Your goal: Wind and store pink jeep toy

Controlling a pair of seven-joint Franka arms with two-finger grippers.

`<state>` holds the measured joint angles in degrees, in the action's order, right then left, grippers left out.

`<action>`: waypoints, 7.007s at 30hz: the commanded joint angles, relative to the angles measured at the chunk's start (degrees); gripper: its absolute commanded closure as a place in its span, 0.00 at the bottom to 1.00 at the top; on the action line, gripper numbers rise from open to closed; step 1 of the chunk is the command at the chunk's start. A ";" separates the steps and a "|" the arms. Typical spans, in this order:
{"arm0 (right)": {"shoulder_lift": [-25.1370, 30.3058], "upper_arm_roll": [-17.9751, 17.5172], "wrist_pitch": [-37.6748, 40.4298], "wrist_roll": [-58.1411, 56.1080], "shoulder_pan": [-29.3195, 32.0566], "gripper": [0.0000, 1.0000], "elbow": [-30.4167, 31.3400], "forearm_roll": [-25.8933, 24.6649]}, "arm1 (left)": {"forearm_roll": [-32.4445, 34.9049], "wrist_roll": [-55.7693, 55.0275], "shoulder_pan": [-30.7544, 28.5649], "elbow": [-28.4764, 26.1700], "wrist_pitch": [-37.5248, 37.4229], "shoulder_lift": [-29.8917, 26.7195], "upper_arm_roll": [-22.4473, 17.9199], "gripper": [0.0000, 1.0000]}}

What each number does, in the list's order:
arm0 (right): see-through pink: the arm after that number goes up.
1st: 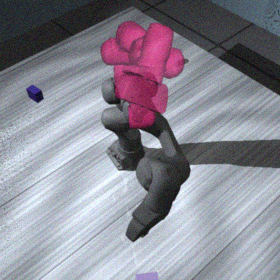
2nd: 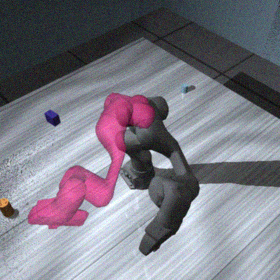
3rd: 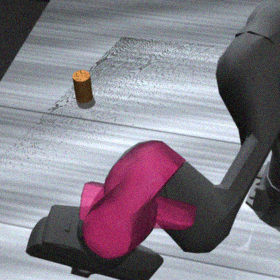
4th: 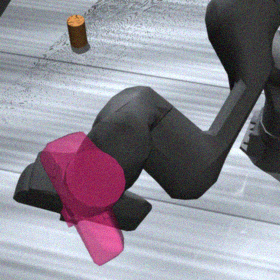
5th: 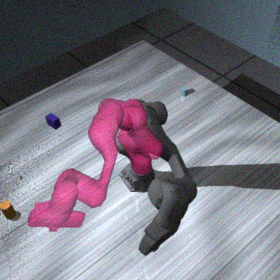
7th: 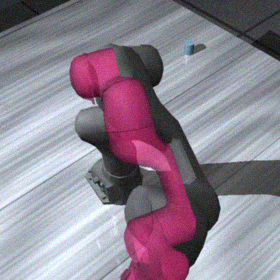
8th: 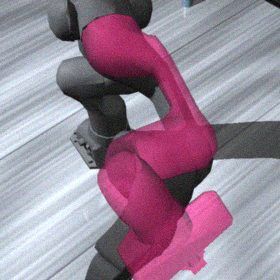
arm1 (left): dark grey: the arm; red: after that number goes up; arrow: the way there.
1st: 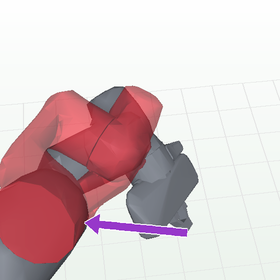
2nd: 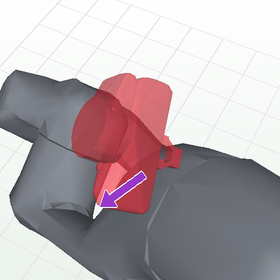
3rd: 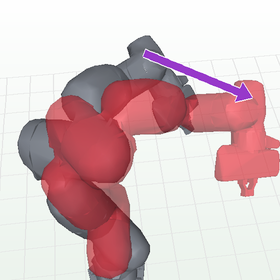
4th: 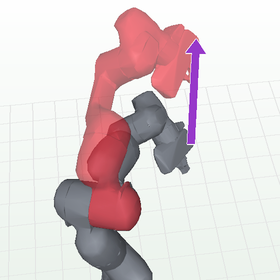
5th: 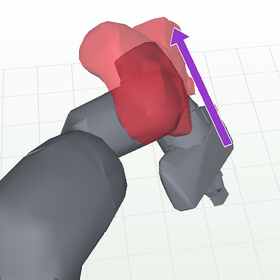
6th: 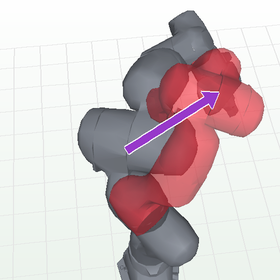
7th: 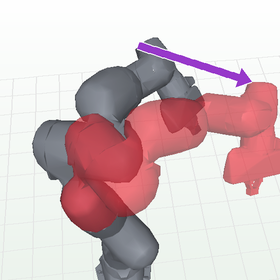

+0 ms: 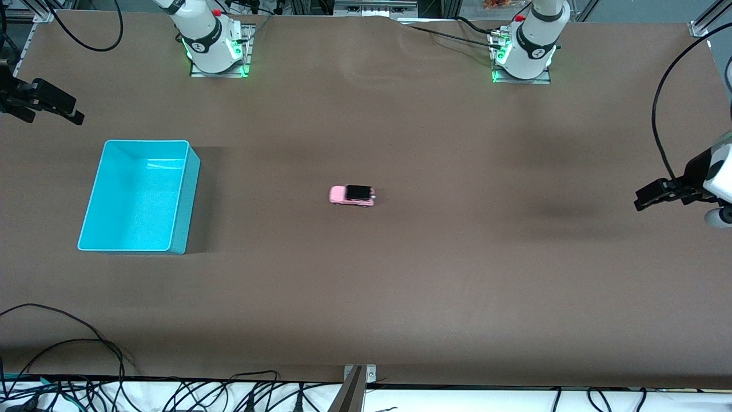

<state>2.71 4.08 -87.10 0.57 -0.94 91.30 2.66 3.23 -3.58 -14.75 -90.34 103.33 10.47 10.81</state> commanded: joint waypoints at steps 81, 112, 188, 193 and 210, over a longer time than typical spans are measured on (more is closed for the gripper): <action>-2.97 -0.04 -0.62 0.40 -3.37 0.00 -1.21 -0.90 | -1.30 5.25 0.25 0.60 -4.37 -1.41 1.85 0.00; -7.02 -0.56 -1.67 4.97 -3.10 0.00 2.99 -0.46 | -1.39 5.25 0.25 0.69 -4.81 -1.41 1.94 0.00; -10.09 -11.11 -62.66 60.67 -2.75 0.00 50.38 -0.46 | -1.30 5.25 0.25 0.60 -4.81 -1.24 1.94 0.00; -11.67 -11.03 -65.83 67.36 -2.75 0.00 50.38 -0.38 | -1.39 5.25 0.25 0.60 -4.81 -1.33 1.94 0.00; -15.54 -10.85 -70.76 77.39 -2.05 0.00 50.29 -0.64 | -1.39 5.17 0.34 0.60 -5.25 -1.33 1.94 0.00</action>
<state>-11.93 -6.70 -156.63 76.53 -3.94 141.24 2.59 2.77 0.96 -14.32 -88.95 98.63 10.09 12.67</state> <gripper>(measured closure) 0.000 0.000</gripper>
